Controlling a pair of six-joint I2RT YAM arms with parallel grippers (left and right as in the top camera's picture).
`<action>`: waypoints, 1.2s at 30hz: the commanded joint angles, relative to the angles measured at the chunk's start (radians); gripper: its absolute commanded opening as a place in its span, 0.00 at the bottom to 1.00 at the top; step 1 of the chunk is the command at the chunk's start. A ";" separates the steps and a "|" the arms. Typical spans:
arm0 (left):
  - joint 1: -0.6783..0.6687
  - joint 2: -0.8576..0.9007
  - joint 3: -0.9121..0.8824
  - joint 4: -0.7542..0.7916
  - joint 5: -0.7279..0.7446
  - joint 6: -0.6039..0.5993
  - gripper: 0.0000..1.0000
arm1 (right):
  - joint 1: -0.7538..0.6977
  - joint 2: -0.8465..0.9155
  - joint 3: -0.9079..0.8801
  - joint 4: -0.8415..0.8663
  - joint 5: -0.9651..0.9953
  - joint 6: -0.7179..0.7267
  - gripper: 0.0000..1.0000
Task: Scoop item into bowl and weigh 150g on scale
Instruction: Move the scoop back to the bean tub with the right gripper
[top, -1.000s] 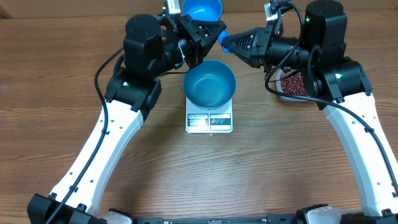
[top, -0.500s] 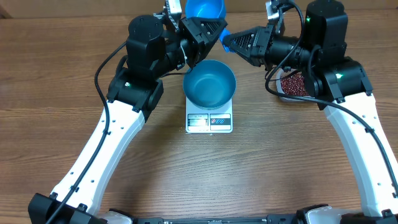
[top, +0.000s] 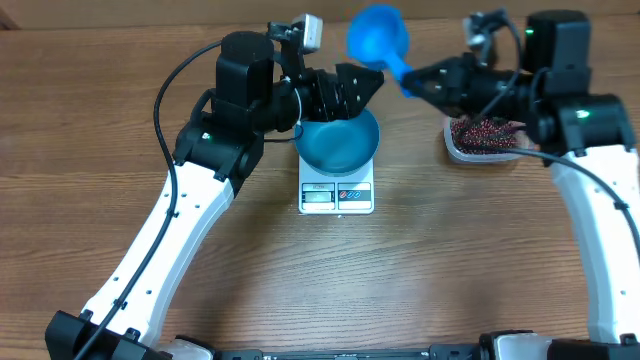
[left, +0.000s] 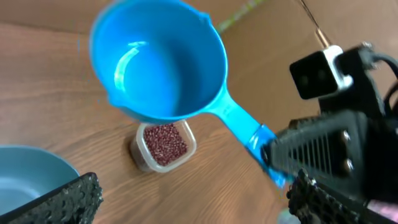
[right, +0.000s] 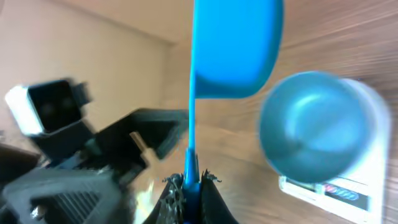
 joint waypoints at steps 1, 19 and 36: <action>0.027 -0.011 0.015 -0.007 0.079 0.180 1.00 | -0.066 -0.014 0.161 -0.177 0.156 -0.155 0.04; 0.007 -0.011 0.255 -0.668 -0.254 0.515 0.61 | -0.138 0.192 0.666 -0.818 0.668 -0.265 0.04; -0.238 -0.008 -0.078 -0.698 -0.511 0.338 0.11 | -0.138 0.274 0.386 -0.817 0.827 -0.296 0.04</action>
